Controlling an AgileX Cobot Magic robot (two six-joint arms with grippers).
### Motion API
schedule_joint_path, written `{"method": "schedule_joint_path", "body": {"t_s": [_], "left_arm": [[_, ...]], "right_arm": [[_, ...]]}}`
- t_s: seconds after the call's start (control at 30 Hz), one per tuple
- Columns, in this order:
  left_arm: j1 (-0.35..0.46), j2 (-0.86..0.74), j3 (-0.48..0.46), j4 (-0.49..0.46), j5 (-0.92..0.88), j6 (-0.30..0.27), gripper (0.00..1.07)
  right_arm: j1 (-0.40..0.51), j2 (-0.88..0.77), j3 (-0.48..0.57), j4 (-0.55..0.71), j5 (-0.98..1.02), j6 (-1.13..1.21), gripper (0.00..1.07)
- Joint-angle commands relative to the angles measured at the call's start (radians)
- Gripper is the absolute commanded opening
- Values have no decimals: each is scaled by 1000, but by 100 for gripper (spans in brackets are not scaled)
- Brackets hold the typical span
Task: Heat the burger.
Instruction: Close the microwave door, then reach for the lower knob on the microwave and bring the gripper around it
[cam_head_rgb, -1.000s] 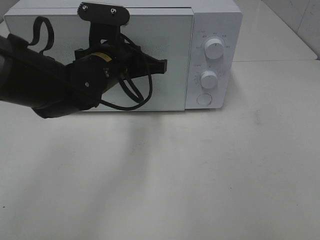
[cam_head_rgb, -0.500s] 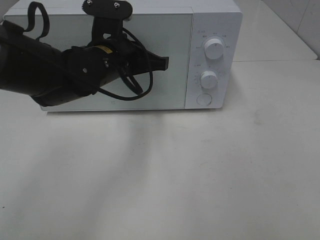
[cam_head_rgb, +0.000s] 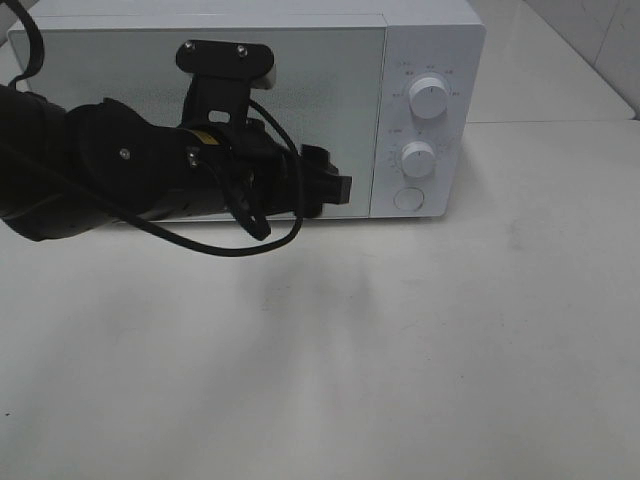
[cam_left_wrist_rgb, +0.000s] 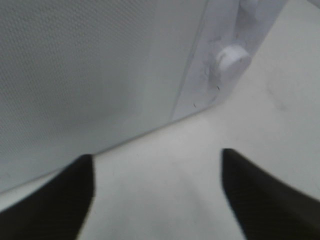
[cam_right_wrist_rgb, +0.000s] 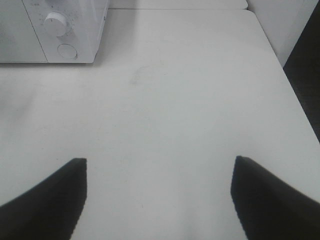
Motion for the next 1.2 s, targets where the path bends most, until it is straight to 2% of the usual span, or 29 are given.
{"method": "schedule_joint_path", "body": {"t_s": [0.03,0.07,0.33,0.5,0.53,0.63,0.73,0.8,0.83,0.9,0.93,0.97,1.03,1.13,1.2], "left_arm": [[-3,-23,3,20,140,6,100],[-3,-34,3,38,201,6,100],[-3,-91,3,109,364,6,100],[9,-131,2,110,482,1,100],[33,-150,0,112,570,-20,100],[71,-163,-1,121,657,-43,100],[187,-213,-2,177,840,-107,100],[204,-226,-2,194,860,-119,100],[246,-265,-2,234,899,-160,100],[263,-282,-2,251,912,-180,100],[309,-325,-2,286,947,-231,100],[309,-325,-2,286,947,-231,100],[379,-390,-2,339,1004,-281,100],[405,-413,-2,361,1025,-295,100],[480,-477,-2,433,1084,-342,100]], "right_arm": [[-7,-27,4,-2,-4,-4,76],[-7,-27,4,-2,-4,-4,76],[-7,-27,4,-2,-4,-4,76],[-7,-27,4,-2,-4,-4,76],[-7,-27,4,-2,-4,-4,76],[-7,-27,4,-1,-4,-4,76],[-7,-27,4,-1,-4,-4,76],[-7,-27,4,-1,-4,-4,76],[-7,-27,4,-1,-4,-4,76],[-7,-27,4,-1,-4,-4,76],[-7,-27,4,-1,-4,-4,76],[-7,-27,4,-1,-4,-4,76],[-7,-27,4,-1,-4,-4,76],[-7,-27,4,-1,-4,-4,76],[-7,-27,4,-1,-4,-4,76]]}}
